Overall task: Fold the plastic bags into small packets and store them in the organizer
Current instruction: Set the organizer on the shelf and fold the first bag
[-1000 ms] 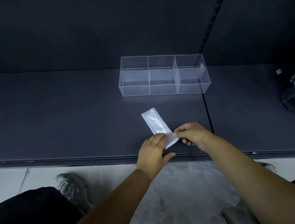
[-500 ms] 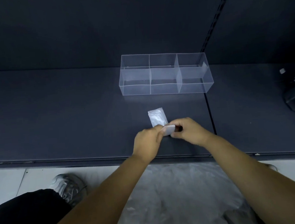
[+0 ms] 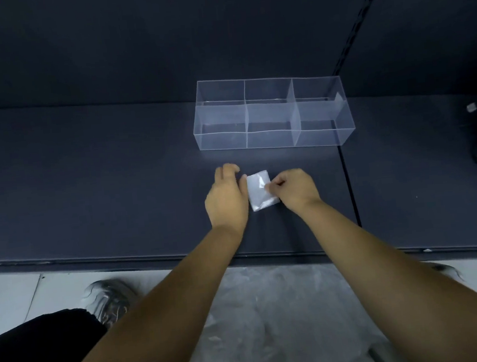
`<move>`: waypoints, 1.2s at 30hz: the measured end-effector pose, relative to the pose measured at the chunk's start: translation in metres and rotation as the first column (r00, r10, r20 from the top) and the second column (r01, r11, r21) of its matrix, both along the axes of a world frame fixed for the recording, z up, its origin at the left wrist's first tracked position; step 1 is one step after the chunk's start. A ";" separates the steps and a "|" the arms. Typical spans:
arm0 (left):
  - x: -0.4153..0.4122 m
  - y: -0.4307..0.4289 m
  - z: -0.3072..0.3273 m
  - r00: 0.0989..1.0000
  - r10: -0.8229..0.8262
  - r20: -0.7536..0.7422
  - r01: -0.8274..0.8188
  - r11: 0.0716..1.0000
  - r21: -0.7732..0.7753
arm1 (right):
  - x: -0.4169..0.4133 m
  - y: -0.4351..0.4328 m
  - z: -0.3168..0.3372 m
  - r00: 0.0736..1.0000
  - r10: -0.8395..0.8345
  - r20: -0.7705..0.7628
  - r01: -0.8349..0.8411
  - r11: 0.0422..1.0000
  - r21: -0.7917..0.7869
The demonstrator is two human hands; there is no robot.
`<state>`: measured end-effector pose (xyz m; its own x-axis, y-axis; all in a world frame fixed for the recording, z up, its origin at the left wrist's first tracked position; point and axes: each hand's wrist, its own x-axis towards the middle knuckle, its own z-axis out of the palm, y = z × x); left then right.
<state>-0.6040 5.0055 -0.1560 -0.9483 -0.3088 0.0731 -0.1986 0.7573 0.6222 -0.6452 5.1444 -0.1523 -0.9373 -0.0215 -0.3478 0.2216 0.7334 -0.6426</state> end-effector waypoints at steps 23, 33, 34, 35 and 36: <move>-0.001 -0.012 -0.027 0.821 -0.320 0.473 0.488 0.823 -0.290 | 0.045 0.000 -0.023 0.927 -0.137 -0.348 0.212 0.959 0.188; 0.008 -0.008 -0.009 0.856 -0.293 0.426 0.291 0.954 0.071 | 0.027 0.002 0.008 0.978 -0.208 -0.030 0.196 0.952 -0.234; 0.006 -0.012 -0.002 0.860 -0.302 0.410 0.244 0.951 0.189 | 0.026 0.008 0.015 0.989 -0.146 -0.018 0.133 0.942 -0.309; 0.002 -0.015 0.006 0.854 -0.331 0.401 0.200 0.921 0.334 | 0.025 0.015 0.023 0.998 -0.055 -0.025 0.043 0.937 -0.346; -0.002 -0.018 0.016 0.838 -0.382 0.391 0.162 0.856 0.490 | 0.024 0.021 0.032 0.998 0.046 -0.036 -0.056 0.931 -0.361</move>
<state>-0.6065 4.9875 -0.1403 -0.8824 0.0724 -0.4648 -0.3682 0.5085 0.7783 -0.6208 5.1650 -0.1203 -0.9403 -0.1894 -0.2829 0.1697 0.4597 -0.8717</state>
